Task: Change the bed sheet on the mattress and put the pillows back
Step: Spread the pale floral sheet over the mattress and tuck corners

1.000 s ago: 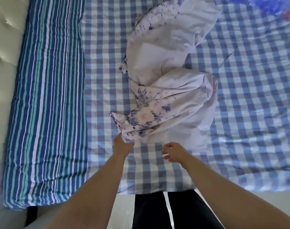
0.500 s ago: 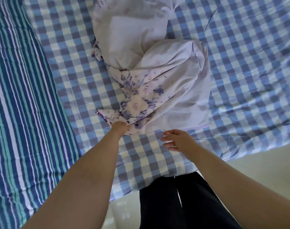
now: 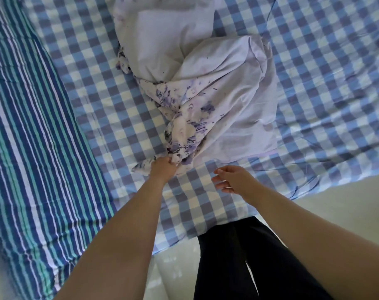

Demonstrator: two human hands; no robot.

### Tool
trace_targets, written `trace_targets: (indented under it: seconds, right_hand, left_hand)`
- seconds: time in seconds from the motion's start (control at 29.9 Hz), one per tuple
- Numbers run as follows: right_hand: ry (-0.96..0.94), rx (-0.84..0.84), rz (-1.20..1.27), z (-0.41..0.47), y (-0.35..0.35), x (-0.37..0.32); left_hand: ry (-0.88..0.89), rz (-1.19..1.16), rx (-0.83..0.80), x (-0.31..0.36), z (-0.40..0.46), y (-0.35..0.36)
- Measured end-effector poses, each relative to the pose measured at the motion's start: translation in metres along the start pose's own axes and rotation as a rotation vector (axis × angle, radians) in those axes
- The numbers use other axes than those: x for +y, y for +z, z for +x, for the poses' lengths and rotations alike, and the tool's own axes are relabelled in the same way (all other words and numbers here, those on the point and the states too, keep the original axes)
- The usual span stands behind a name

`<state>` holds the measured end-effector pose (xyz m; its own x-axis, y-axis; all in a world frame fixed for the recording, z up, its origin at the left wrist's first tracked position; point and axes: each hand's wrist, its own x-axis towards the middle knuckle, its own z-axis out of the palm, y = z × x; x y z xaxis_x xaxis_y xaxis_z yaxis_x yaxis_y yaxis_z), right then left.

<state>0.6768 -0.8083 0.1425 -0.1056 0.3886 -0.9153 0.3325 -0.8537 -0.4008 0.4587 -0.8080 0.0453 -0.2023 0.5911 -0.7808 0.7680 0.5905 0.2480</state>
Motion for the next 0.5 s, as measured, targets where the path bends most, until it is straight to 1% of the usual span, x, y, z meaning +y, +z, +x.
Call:
trace_targets:
  seconds: [0.03, 0.1, 0.17, 0.23, 0.3, 0.33, 0.37, 0.4, 0.43, 0.5]
  right_hand:
    - [-0.016, -0.006, -0.032, -0.002, 0.001, 0.000]
    - [-0.082, -0.024, -0.157, -0.005, 0.004, 0.001]
    - [-0.200, -0.094, -0.307, -0.015, 0.007, 0.000]
    - [-0.306, -0.121, -0.318, -0.029, 0.010, 0.000]
    - [-0.361, -0.066, -0.179, -0.044, 0.006, -0.001]
    - [-0.384, -0.010, -0.105, -0.053, 0.002, -0.003]
    - [-0.399, 0.059, -0.069, -0.061, -0.006, -0.005]
    - [-0.415, 0.133, -0.097, -0.069, -0.015, -0.008]
    - [-0.423, 0.197, -0.139, -0.077, -0.026, -0.011]
    - [-0.396, 0.275, -0.150, -0.092, -0.049, -0.021]
  left_hand:
    - [0.038, -0.044, 0.033, 0.008, -0.013, -0.001]
    - [0.107, -0.255, 0.052, 0.029, -0.045, -0.003]
    - [0.187, -0.425, 0.042, 0.055, -0.081, -0.005]
    - [0.251, -0.548, -0.004, 0.082, -0.115, -0.003]
    - [0.256, -0.686, -0.051, 0.106, -0.141, -0.002]
    - [0.247, -0.774, -0.079, 0.115, -0.153, -0.004]
    - [0.232, -0.857, -0.090, 0.122, -0.164, -0.005]
    - [0.226, -0.925, -0.081, 0.129, -0.175, -0.007]
    - [0.234, -0.964, -0.043, 0.133, -0.184, -0.007]
    - [0.233, -0.948, 0.091, 0.139, -0.202, -0.003]
